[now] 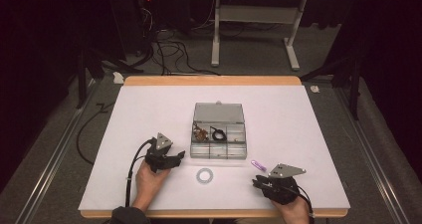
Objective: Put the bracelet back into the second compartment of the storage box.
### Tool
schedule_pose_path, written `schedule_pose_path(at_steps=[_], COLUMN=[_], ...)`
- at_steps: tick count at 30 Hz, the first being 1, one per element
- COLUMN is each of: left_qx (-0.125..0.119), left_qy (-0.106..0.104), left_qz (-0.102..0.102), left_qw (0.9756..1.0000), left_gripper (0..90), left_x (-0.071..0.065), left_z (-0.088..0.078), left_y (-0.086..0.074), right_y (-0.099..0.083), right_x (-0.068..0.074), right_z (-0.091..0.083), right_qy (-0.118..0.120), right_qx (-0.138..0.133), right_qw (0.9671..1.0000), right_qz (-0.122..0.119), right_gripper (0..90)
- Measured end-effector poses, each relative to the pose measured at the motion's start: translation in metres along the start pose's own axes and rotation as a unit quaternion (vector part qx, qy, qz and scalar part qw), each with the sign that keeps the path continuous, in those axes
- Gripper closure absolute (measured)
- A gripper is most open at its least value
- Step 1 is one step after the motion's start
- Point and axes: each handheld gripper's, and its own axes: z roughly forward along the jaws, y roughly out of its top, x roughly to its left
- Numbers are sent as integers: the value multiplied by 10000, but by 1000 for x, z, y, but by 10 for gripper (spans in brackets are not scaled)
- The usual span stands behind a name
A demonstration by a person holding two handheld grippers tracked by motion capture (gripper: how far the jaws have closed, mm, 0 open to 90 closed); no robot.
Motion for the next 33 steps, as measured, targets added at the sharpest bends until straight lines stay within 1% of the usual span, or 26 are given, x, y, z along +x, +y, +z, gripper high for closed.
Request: schedule_pose_path(at_steps=[9,14,17,20,27,33], left_qx=[2,0,1,1,1,0], left_qy=[0,1,1,1,0,2], left_qz=[1,0,2,1,3,1], left_qw=[10000,10000,10000,10000,10000,10000], left_gripper=[370,370,369,370,370,369], left_x=[0,0,0,0,0,0], left_z=[0,0,0,0,0,0], left_y=[0,0,0,0,0,0], right_y=[2,2,2,2,2,7], right_x=[1,3,4,3,3,2], right_z=[2,4,4,4,4,1], right_qy=[8,89,89,124,92,87], right_qx=[42,85,80,66,49,-56], right_qw=[10000,9998,9998,9998,9998,9998], right_qz=[-29,-149,-182,-165,-169,-180], right_gripper=[782,849,853,860,863,864])
